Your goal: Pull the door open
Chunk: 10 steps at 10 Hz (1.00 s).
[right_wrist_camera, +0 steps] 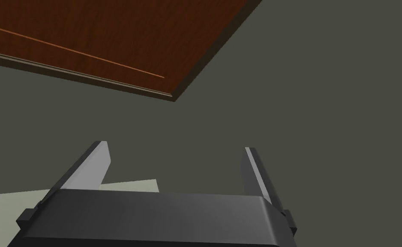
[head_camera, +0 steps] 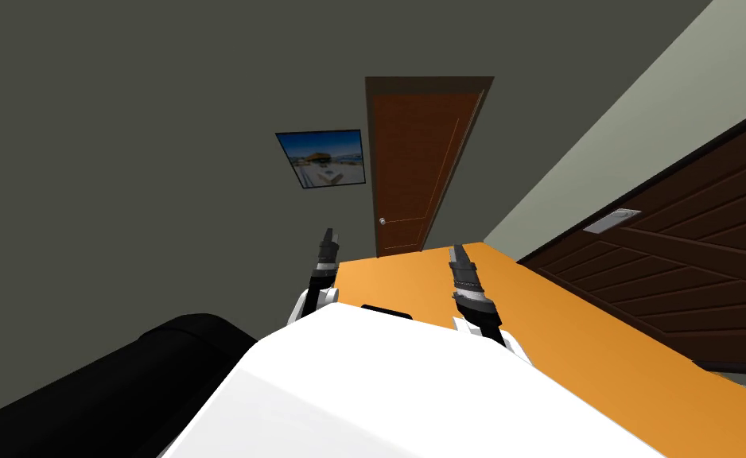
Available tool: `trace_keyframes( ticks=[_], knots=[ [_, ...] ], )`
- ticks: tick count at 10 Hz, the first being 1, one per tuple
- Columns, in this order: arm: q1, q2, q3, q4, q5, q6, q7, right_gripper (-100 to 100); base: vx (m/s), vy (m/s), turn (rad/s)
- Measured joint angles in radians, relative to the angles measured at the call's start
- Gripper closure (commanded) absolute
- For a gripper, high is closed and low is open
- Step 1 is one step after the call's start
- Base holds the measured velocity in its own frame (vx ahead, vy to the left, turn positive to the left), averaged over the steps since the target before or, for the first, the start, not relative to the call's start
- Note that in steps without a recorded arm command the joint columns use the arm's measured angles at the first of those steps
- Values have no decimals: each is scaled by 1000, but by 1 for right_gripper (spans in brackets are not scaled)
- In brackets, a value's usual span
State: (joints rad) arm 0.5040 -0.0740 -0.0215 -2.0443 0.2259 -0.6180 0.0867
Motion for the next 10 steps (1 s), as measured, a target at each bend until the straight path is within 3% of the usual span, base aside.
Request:
trace_keyframes(
  ticks=[5, 10],
  knots=[
    [-25, -13, -20, 101, 87, -43, 90, -100, 146, 75, -36],
    [-38, -15, -36, 204, 175, -99, 183, -100, 142, 84, -38]
  ],
)
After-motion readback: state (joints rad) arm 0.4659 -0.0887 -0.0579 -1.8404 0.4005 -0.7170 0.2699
